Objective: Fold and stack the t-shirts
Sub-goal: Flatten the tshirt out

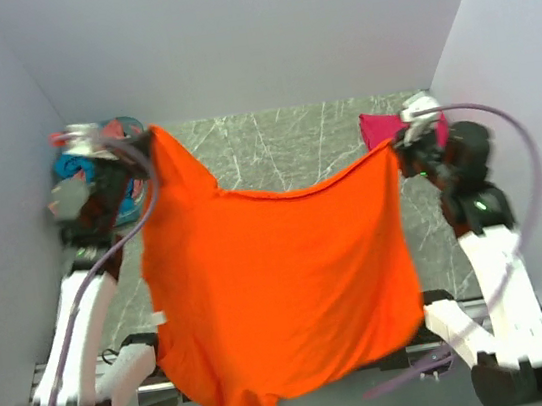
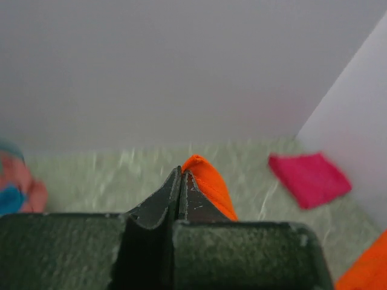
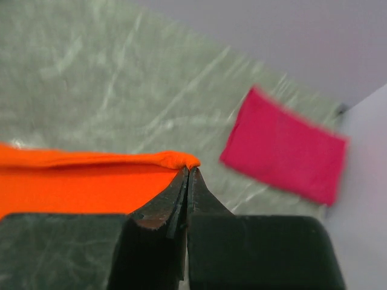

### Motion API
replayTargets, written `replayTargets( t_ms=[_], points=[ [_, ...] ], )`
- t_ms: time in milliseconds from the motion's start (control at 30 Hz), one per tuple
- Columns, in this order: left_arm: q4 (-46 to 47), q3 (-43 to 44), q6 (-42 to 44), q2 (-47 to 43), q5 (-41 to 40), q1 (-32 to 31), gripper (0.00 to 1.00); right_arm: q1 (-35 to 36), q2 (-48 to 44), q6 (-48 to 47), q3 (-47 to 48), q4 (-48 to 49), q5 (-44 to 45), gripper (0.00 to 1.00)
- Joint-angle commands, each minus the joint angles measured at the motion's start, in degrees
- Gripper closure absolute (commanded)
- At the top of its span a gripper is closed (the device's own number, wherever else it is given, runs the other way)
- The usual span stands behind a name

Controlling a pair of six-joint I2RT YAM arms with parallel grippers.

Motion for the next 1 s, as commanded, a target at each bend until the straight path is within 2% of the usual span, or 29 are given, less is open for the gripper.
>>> replayTargets(
  t_ms=[0,67,100,200,233,333,533,733,967],
  points=[
    [8.4,-7.0,-0.7,10.7,0.6,0.0,1.00,-0.4,6.3,-3.6,-8.8,17.3,-1.9,1.00],
    [10.9,-7.8,-0.3,17.9,-0.5,0.0,1.00,-0.4,16.5,-3.8,-10.7,21.0,-2.0,1.00],
    [11.0,-6.9,-0.3,25.8,-0.5,0.0,1.00,-0.4,20.2,-4.0,-10.1,22.5,-2.7,1.00],
    [6.2,1.8,0.1,40.6,-1.0,-0.1,1.00,-0.4,35.3,-2.6,-2.9,22.8,-2.9,1.00],
    [4.7,6.6,0.0,43.6,-2.3,-0.1,1.00,-0.4,41.9,-2.4,1.7,21.4,-2.5,1.00],
    [1.7,13.8,0.0,51.0,-4.0,-0.1,1.00,-0.4,52.2,-2.1,10.8,17.3,-1.6,1.00],
    [-4.3,25.8,2.3,59.9,-5.8,0.0,1.00,-0.4,61.4,-1.1,20.7,14.1,0.3,1.00],
    [-5.6,32.8,3.0,63.2,-7.3,0.8,1.00,-0.4,64.1,-0.4,25.9,13.7,1.9,1.00],
    [-11.1,43.0,3.4,69.0,-3.7,1.0,1.00,-0.4,66.6,1.0,30.0,12.7,1.5,1.00]
  ],
)
